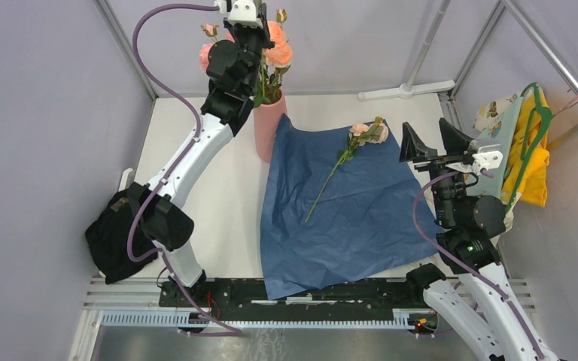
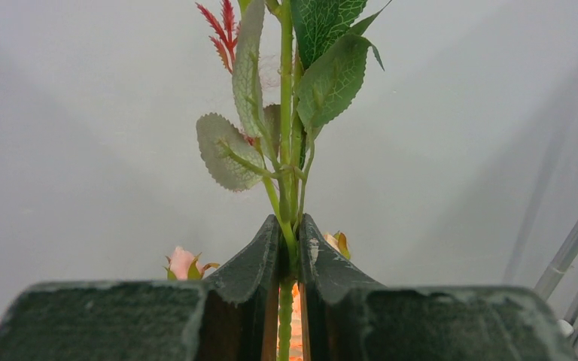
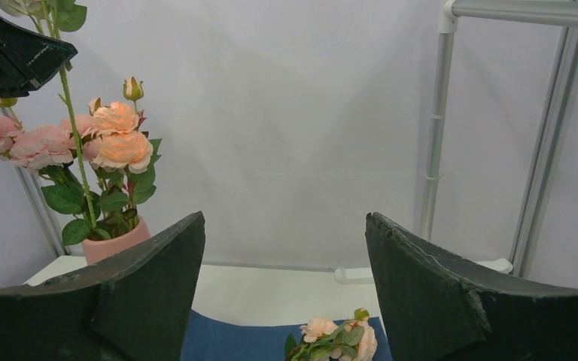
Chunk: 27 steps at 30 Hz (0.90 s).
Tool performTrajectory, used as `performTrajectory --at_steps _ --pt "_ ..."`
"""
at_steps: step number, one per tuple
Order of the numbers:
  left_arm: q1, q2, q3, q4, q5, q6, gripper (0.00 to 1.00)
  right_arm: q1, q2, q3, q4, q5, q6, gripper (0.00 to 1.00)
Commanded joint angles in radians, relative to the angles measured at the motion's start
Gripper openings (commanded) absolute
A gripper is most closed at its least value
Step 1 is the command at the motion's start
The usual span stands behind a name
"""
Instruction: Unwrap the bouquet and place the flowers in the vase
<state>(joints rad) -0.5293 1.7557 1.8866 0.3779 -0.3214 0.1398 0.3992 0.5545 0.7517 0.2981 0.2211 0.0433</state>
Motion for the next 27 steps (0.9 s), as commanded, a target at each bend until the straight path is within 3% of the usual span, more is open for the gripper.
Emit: performTrajectory --at_steps 1,10,17,27 --pt "0.033 0.004 0.028 0.097 0.074 -0.063 0.03 -0.001 0.0 -0.013 0.059 -0.018 -0.008 0.84" --pt "0.046 -0.056 -0.178 0.178 0.123 -0.136 0.03 0.0 0.008 -0.02 0.072 -0.039 0.001 0.84" --pt "0.044 -0.139 -0.4 0.24 0.147 -0.278 0.03 0.0 0.001 -0.03 0.081 -0.047 0.001 0.84" --pt "0.043 -0.226 -0.633 0.242 0.147 -0.391 0.03 0.0 0.012 -0.032 0.091 -0.067 0.006 0.84"
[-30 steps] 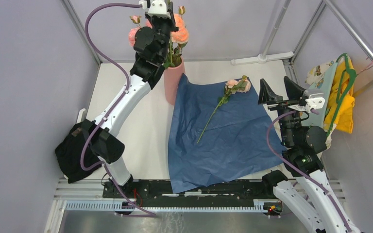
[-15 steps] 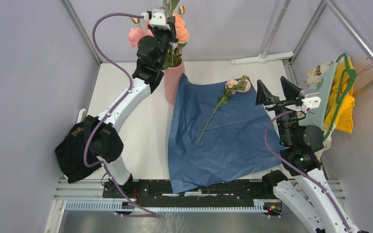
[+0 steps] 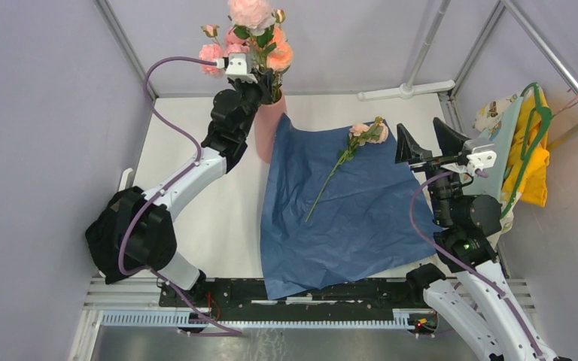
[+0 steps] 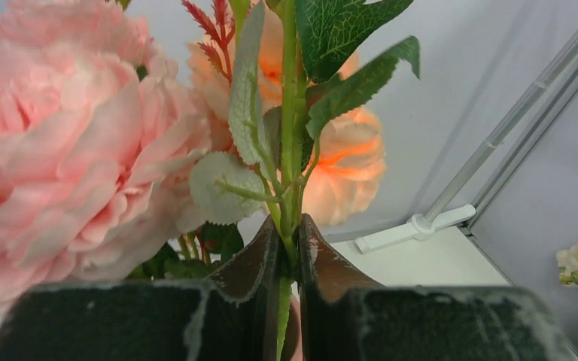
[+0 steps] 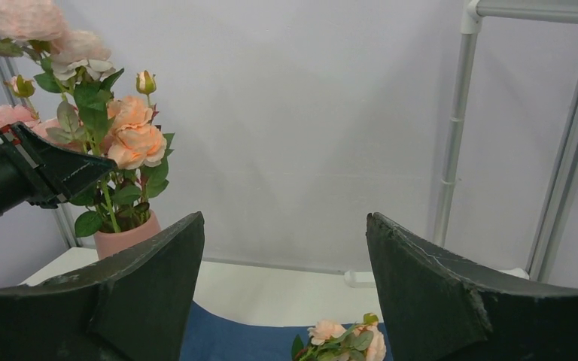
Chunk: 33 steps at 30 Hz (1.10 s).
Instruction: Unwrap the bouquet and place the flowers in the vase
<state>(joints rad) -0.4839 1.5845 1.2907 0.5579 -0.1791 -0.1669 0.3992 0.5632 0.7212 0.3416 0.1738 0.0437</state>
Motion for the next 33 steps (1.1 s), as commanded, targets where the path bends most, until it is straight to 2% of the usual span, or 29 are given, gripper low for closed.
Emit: performTrajectory --at_steps 1,12,20,26,33 --pt "-0.003 -0.057 -0.048 0.057 0.004 -0.086 0.03 0.0 0.004 -0.003 0.048 -0.021 0.006 0.85" --pt "-0.054 -0.081 -0.094 -0.065 -0.053 -0.079 0.04 0.0 0.007 -0.012 0.053 -0.031 0.015 0.85" --pt "-0.091 -0.104 -0.074 -0.242 -0.101 -0.094 0.2 0.0 0.03 -0.009 0.047 -0.044 0.027 0.86" --pt "-0.096 -0.134 -0.083 -0.316 -0.136 -0.106 0.39 0.0 0.051 -0.002 0.038 -0.056 0.036 0.87" --pt "-0.097 -0.14 -0.069 -0.357 -0.182 -0.096 0.48 0.0 0.076 0.003 0.032 -0.071 0.041 0.87"
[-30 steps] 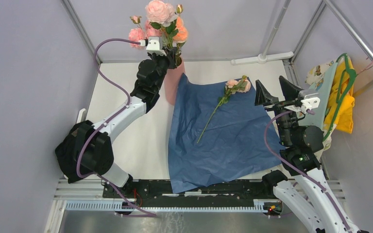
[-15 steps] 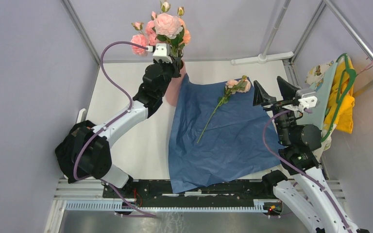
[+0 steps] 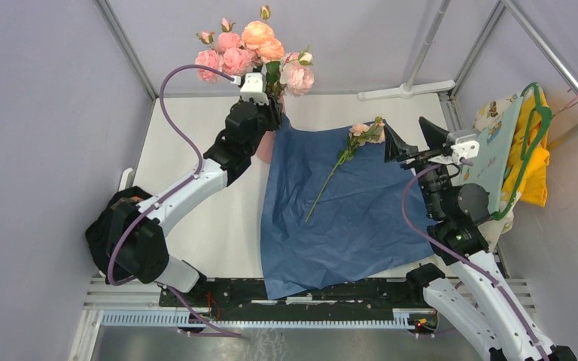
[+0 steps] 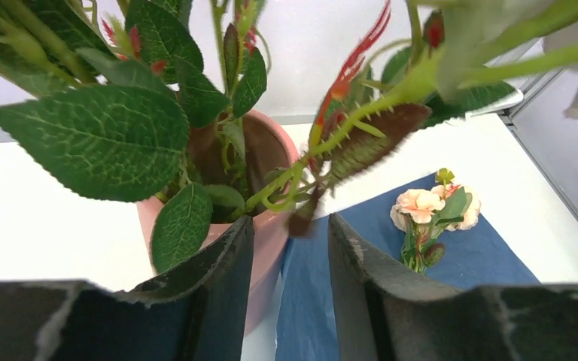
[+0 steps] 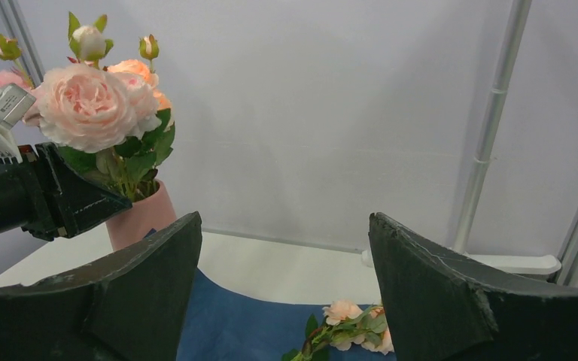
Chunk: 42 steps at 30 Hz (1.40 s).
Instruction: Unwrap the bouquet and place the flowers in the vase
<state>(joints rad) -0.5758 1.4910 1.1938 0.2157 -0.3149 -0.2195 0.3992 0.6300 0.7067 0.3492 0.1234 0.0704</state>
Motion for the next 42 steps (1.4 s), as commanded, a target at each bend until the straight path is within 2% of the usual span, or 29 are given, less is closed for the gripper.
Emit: performTrajectory --at_steps 1,9,14,17,21,29,33,39,42 --pt "-0.004 -0.045 0.029 -0.019 -0.05 -0.042 0.48 0.0 0.012 0.017 0.024 -0.022 0.014 0.87" --pt "-0.005 -0.042 0.064 -0.067 -0.053 -0.046 0.55 0.0 0.041 0.02 0.022 -0.034 0.016 0.88" --pt "-0.004 -0.065 0.093 -0.109 -0.052 -0.048 0.64 0.0 0.098 0.041 -0.002 -0.048 0.03 0.88" --pt "-0.004 -0.085 0.112 -0.143 -0.054 -0.052 0.77 0.0 0.145 0.06 -0.02 -0.06 0.043 0.88" --pt "-0.004 -0.121 0.135 -0.187 -0.053 -0.055 0.81 0.0 0.21 0.078 -0.031 -0.08 0.063 0.88" --pt "-0.008 -0.239 0.14 -0.248 -0.031 -0.081 0.82 -0.001 0.388 0.147 -0.12 -0.065 0.127 0.88" --pt "-0.039 -0.324 0.129 -0.305 -0.112 -0.112 0.82 -0.004 0.513 0.181 -0.175 -0.057 0.184 0.87" --pt "-0.178 -0.407 0.203 -0.501 -0.246 -0.172 0.79 -0.037 0.671 0.2 -0.162 -0.108 0.286 0.85" --pt "-0.279 -0.465 0.178 -0.501 -0.276 -0.189 0.79 -0.068 0.742 0.2 -0.136 -0.133 0.333 0.85"
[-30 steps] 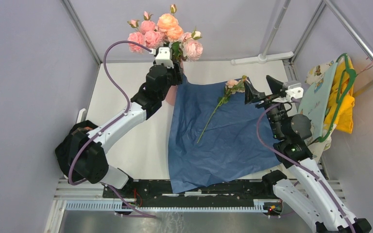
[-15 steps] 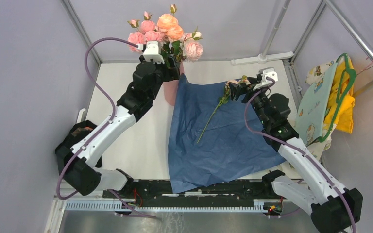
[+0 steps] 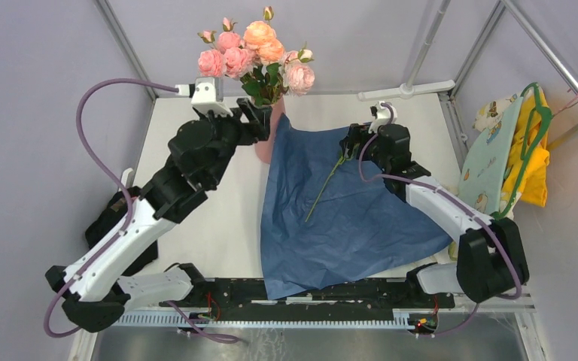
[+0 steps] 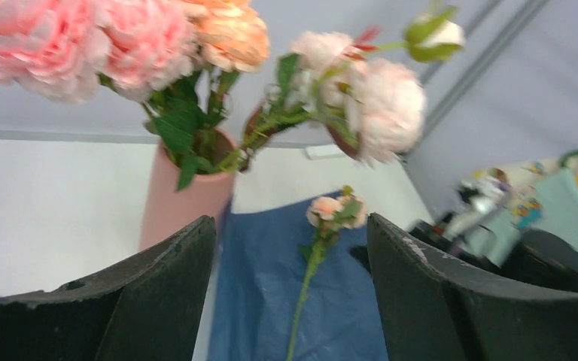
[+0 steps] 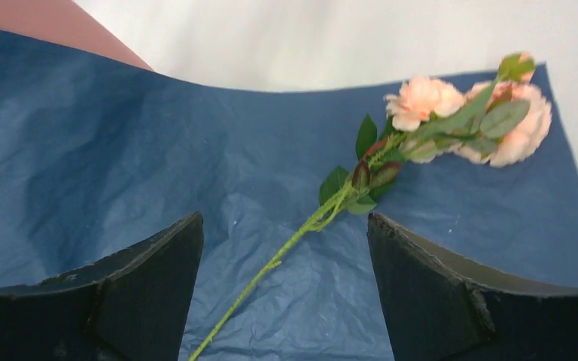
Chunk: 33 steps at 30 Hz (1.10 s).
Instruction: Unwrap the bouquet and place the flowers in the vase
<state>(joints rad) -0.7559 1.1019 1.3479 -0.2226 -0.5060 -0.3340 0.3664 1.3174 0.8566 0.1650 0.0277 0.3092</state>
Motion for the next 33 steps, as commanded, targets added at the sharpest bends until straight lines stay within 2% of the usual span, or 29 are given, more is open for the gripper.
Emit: performTrajectory --at_steps 1,8,17,33 --pt "-0.122 -0.091 0.013 -0.063 -0.1 -0.078 0.79 -0.047 0.083 0.053 0.057 -0.067 0.118 0.85" --pt "-0.151 -0.07 -0.017 -0.153 -0.194 -0.087 0.78 -0.096 0.296 0.138 0.059 -0.168 0.204 0.8" --pt "-0.155 -0.128 -0.061 -0.182 -0.226 -0.09 0.78 -0.11 0.466 0.247 0.026 -0.162 0.215 0.78" --pt "-0.155 -0.174 -0.06 -0.239 -0.302 -0.092 0.78 -0.134 0.549 0.245 0.011 -0.137 0.228 0.71"
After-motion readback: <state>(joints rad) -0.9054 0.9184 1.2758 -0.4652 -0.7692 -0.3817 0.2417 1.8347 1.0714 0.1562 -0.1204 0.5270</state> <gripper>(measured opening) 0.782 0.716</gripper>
